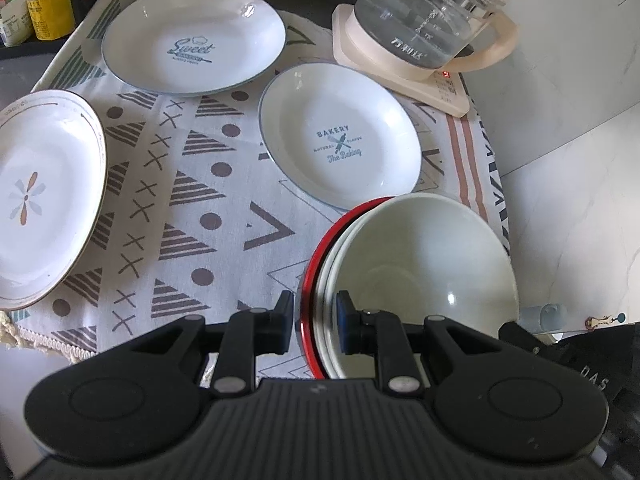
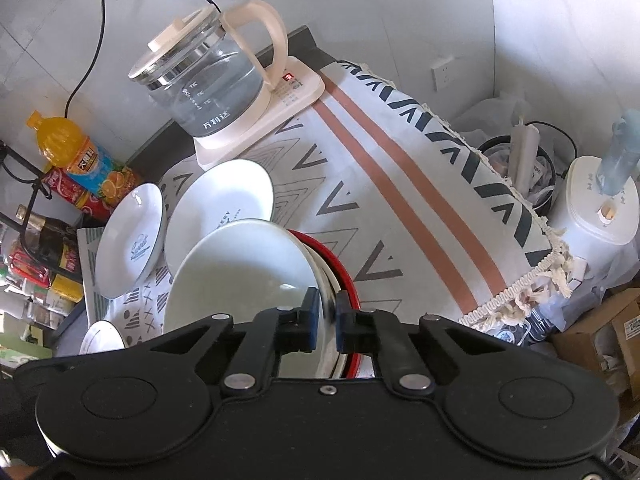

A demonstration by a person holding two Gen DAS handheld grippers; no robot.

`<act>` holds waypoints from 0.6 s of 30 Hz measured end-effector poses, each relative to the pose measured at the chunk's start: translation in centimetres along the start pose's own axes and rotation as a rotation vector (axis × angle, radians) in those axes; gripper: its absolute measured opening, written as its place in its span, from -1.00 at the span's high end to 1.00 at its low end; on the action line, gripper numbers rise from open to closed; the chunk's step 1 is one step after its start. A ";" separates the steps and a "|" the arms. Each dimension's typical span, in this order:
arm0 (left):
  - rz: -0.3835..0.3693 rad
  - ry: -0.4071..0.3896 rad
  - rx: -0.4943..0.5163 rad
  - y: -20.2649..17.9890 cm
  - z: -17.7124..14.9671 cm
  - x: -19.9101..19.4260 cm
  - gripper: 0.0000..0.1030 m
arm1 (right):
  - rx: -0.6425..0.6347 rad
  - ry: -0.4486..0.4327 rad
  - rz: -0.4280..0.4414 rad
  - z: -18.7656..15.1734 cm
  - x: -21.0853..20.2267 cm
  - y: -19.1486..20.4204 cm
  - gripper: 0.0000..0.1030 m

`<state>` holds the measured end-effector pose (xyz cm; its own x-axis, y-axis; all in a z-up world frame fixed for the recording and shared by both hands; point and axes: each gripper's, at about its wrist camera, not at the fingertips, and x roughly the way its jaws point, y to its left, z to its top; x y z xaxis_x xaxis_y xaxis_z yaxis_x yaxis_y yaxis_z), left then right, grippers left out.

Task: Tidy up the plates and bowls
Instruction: 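Lower the white bowl into the stacked bowls and open both grippers, then withdraw both grippers from the bowl stack toward the white plates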

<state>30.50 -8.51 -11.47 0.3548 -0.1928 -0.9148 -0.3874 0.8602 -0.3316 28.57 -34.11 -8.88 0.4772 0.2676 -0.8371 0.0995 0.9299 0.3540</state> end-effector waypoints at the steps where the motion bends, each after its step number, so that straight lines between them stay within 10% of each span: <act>1: -0.001 -0.003 0.000 0.0 0.0 -0.2 0.63 | -0.005 0.000 -0.001 -0.1 0.0 0.1 0.86; 9: 0.017 -0.051 0.022 0.0 -0.7 -2.6 0.39 | -0.001 0.003 -0.004 -0.9 -0.3 0.0 0.82; 13: 0.040 -0.078 0.019 0.5 -1.3 -4.1 0.05 | 0.026 -0.032 0.025 -1.0 -1.8 0.5 0.04; 18: 0.104 -0.120 0.003 1.7 -2.0 -5.9 -0.26 | -0.071 -0.083 0.059 -1.5 -3.6 2.9 -0.20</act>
<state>26.06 -6.87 -7.06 0.4126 -0.0449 -0.9098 -0.4248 0.8740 -0.2358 25.88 -32.03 -5.48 0.5515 0.3030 -0.7772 0.0087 0.9296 0.3686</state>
